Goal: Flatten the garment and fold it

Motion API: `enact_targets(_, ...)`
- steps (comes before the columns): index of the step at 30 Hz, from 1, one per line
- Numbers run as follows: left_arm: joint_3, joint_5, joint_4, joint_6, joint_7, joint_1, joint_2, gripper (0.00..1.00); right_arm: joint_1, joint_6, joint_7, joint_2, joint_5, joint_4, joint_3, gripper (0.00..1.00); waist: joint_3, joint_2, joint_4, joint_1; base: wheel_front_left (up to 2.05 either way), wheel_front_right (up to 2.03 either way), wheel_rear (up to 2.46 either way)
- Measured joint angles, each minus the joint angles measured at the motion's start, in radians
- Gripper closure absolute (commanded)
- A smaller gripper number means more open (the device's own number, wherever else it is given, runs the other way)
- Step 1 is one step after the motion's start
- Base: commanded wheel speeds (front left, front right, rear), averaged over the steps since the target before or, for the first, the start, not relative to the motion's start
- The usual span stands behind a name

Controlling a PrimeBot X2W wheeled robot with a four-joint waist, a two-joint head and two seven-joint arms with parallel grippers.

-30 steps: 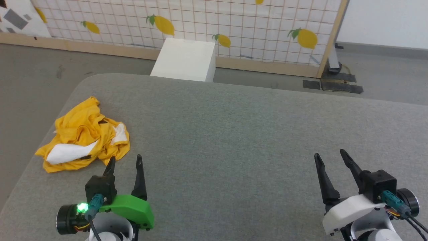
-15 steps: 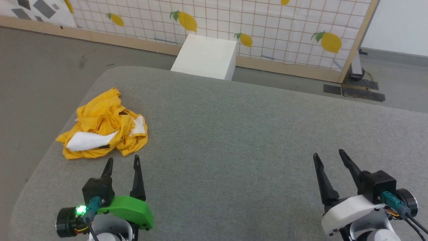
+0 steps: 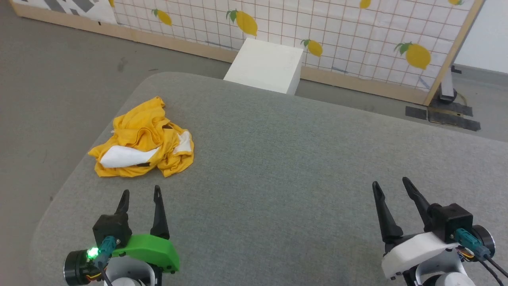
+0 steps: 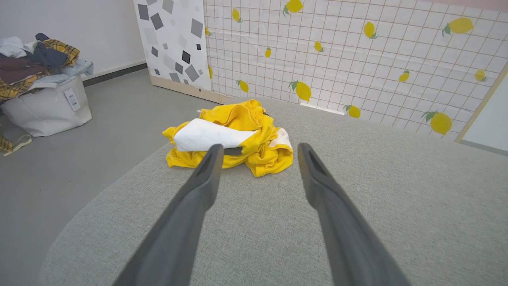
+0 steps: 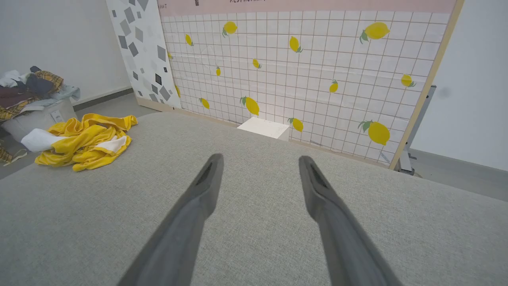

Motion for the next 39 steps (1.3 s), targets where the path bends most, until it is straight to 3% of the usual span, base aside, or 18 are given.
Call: enact_targets(39, -0.026, -0.086, 0.058, 0.073, -0.082, 0.0, 0.031, 0.0, -0.01, 0.0, -0.057, 0.001, 0.044, 0.035, 0.026, 0.0, -0.021, 0.0, 0.182, 0.0, 0.0, 0.0, 0.0)
